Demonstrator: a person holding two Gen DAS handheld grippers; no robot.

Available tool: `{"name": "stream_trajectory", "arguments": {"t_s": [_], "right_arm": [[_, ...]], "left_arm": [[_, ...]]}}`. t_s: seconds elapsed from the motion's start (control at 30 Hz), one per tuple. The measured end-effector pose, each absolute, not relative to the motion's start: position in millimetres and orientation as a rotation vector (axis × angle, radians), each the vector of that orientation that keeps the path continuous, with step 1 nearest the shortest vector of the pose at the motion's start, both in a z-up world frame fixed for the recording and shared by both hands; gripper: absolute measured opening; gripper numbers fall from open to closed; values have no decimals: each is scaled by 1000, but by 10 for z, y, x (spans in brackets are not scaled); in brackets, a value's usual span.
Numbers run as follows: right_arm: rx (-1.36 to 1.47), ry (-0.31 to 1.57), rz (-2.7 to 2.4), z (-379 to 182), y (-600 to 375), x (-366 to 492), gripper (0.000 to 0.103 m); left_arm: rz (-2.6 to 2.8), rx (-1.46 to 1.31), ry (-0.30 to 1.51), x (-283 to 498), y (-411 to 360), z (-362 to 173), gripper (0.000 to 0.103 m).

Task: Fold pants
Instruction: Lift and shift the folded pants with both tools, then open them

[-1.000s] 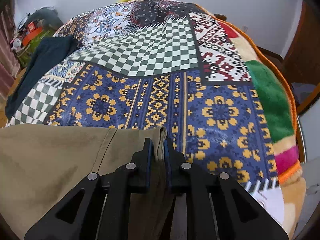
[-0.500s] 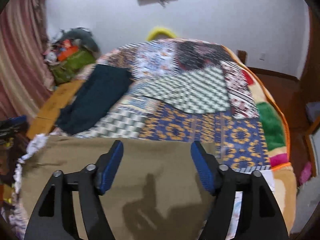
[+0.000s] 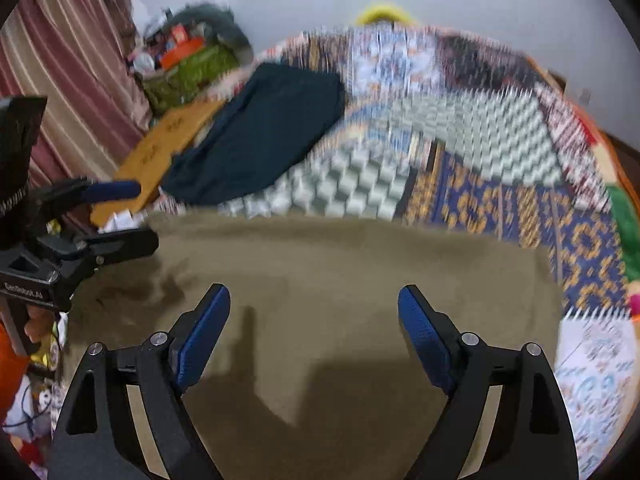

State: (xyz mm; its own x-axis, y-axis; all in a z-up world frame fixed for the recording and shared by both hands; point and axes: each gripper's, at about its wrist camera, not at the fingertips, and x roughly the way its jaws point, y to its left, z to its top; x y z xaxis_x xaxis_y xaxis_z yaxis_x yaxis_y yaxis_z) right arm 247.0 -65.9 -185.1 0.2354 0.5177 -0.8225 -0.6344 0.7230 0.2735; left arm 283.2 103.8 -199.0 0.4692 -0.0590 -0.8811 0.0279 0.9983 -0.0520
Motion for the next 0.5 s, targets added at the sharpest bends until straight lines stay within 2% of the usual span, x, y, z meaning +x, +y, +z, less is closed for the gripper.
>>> {"name": "stream_trajectory", "arguments": {"t_s": [0.13, 0.27, 0.5], "right_arm": [[-155, 1212, 823, -2152, -708, 2359, 86], [-159, 1186, 819, -2133, -878, 2193, 86], [-78, 1158, 750, -2057, -1250, 1971, 86]], "left_arm": [[-42, 32, 1154, 2776, 977, -2273, 90], [-46, 143, 1114, 2553, 846, -2227, 92], [-41, 105, 1096, 2208, 849, -2147, 92]]}}
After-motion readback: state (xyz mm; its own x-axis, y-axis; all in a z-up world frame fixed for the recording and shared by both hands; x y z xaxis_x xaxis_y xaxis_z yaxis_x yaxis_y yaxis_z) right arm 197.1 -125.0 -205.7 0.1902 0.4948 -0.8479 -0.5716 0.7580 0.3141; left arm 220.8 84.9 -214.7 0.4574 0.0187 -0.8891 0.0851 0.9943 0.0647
